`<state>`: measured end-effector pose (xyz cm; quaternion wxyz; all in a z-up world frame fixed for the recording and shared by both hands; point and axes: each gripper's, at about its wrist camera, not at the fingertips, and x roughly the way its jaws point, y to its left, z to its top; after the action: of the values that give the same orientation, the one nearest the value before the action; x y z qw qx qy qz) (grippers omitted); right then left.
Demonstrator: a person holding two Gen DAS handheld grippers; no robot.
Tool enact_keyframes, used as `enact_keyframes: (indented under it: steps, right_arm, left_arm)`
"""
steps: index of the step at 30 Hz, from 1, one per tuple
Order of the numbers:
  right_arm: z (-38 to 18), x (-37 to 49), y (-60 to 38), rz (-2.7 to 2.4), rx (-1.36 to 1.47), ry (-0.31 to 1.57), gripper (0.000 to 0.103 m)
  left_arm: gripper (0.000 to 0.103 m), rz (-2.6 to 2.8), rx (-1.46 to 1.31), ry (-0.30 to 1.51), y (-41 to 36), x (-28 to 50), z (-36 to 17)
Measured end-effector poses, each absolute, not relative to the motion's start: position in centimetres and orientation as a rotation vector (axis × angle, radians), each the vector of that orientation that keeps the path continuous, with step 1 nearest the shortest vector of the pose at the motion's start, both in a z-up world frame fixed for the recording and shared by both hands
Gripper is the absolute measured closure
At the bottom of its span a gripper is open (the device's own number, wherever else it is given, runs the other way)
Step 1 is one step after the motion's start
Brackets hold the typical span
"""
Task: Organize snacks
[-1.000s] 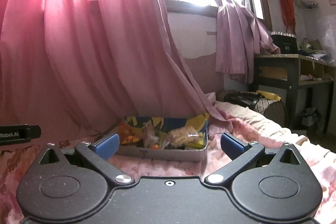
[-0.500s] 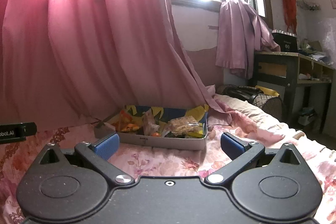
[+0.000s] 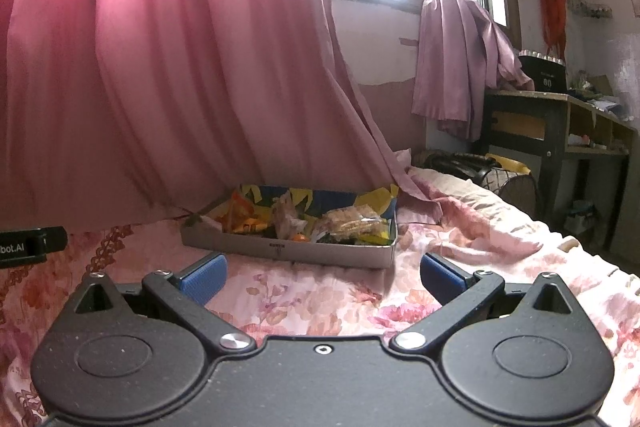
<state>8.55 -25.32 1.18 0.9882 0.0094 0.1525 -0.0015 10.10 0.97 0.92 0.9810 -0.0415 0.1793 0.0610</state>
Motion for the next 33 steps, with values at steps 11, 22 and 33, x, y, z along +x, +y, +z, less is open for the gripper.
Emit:
enact_keyframes:
  steps: [11, 22, 33]
  right_arm:
    - [-0.2, 8.0, -24.8, 0.0, 0.037, 0.334, 0.001]
    - [-1.7, 9.0, -25.2, 0.012, 0.106, 0.403, 0.001]
    - [-2.1, 9.4, -24.8, 0.007, 0.094, 0.409, 0.001]
  left_arm:
    - [0.0, 0.086, -0.058, 0.371, 0.9, 10.5, -0.1]
    - [0.0, 0.057, -0.02, 0.385, 0.1, 11.2, -0.6]
    - [0.0, 0.036, -0.059, 0.371, 0.3, 11.5, -1.2]
